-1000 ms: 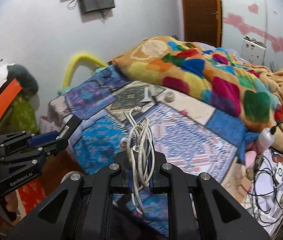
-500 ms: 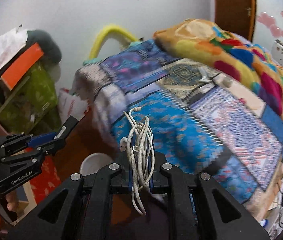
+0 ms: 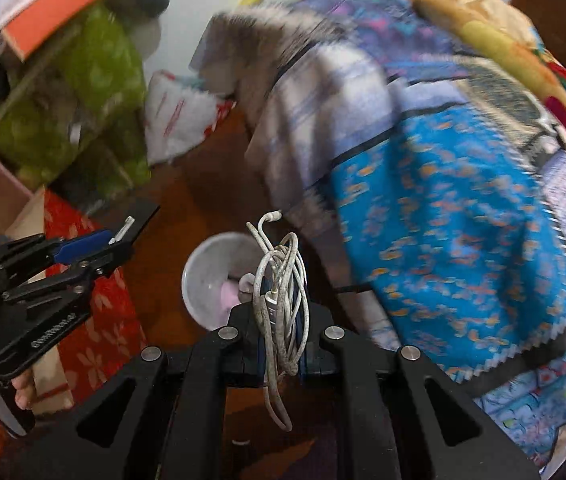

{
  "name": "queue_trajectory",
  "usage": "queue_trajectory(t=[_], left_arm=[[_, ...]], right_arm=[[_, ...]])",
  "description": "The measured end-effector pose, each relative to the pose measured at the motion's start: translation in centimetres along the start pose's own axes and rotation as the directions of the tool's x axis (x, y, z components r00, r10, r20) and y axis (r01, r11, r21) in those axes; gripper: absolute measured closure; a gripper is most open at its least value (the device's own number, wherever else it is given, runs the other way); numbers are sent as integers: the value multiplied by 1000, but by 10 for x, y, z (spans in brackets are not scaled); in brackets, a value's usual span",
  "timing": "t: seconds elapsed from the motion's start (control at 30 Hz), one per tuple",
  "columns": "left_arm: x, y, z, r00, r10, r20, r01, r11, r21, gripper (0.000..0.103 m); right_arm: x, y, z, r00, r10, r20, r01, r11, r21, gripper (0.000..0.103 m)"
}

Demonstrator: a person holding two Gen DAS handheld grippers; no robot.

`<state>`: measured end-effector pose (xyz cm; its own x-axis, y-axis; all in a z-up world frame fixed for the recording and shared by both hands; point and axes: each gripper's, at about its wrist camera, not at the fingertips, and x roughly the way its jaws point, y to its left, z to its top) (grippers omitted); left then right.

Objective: Collect trash
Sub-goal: 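Carry the black case and white cable down to the white bucket, then open the right tool to drop the cable while the left tool drops the case into the bucket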

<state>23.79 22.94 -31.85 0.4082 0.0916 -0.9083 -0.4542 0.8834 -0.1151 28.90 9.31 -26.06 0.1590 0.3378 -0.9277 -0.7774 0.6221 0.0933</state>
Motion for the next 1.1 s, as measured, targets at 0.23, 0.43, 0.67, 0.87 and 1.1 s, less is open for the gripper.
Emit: queue_trajectory(t=[0.23,0.43,0.67,0.87,1.1], left_arm=[[45,21,-16,995,-1,-99,-4,999,-44,78],[67,29,-16,990,-17,-141,8,998,-66,78],[76,32,-7,989,-39,-141,26,995,-93,79],[76,28,3,990,-66,-128,51,992,-113,78],[58,19,5,993,-45,-108,36,996,-87,78]], right_arm=[[51,22,10,992,49,-120,-51,999,-19,93],[77,32,25,982,100,-158,-102,995,-7,86],[81,29,36,971,156,-182,-153,988,30,64],[74,24,36,977,133,-166,-133,991,12,64],[53,21,34,981,138,-133,-139,990,2,64]])
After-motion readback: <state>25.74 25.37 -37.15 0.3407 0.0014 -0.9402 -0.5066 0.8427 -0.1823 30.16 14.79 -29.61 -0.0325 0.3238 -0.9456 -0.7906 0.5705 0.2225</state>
